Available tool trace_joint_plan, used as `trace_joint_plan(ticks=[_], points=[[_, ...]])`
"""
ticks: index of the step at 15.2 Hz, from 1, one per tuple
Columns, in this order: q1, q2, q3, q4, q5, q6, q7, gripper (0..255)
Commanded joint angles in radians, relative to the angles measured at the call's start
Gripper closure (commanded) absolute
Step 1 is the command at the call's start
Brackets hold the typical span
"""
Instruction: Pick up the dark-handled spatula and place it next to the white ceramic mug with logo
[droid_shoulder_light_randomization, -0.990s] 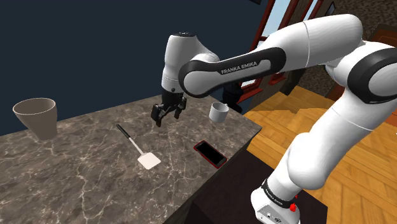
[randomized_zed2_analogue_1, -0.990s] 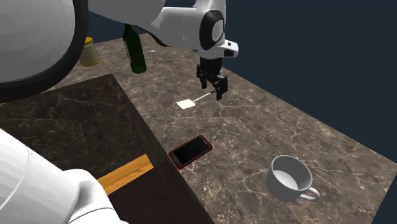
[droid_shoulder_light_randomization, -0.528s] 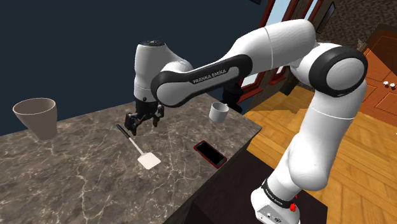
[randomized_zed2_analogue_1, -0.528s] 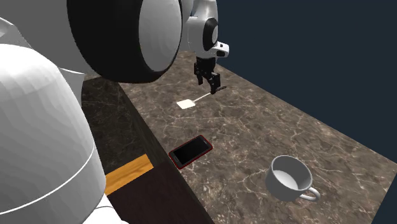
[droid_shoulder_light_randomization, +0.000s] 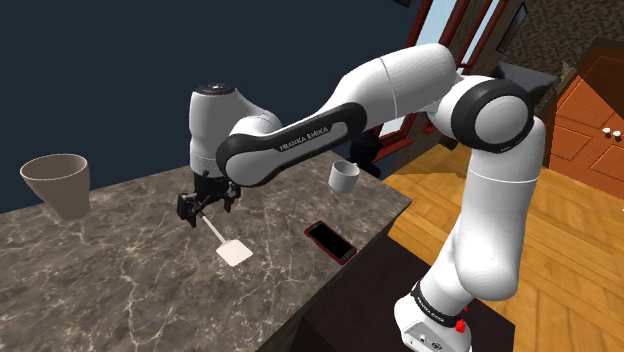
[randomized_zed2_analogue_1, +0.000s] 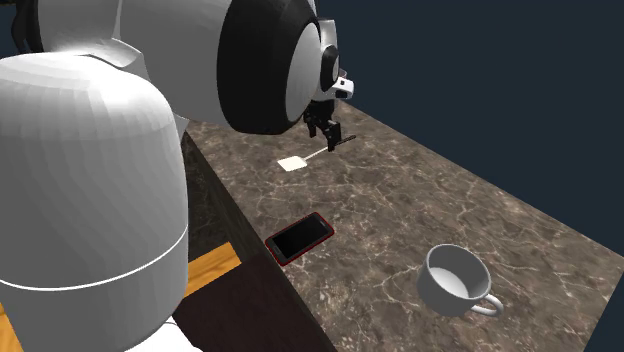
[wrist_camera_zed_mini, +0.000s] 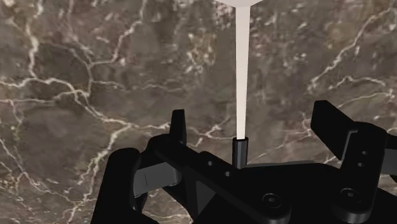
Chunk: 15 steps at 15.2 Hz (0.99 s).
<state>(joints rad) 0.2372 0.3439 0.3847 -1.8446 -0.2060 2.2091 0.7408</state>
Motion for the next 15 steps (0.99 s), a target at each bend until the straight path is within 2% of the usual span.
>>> trace_joint_plan(ticks=[1, 10, 11, 15], points=[[0.002, 0.016, -0.004, -0.005, -0.009, 0.020, 0.005, 0], [0.004, 0.028, -0.007, -0.010, -0.015, 0.036, 0.009, 0], [0.004, 0.028, -0.007, -0.010, -0.015, 0.036, 0.009, 255], [0.004, 0.028, -0.007, -0.010, -0.015, 0.036, 0.009, 255]])
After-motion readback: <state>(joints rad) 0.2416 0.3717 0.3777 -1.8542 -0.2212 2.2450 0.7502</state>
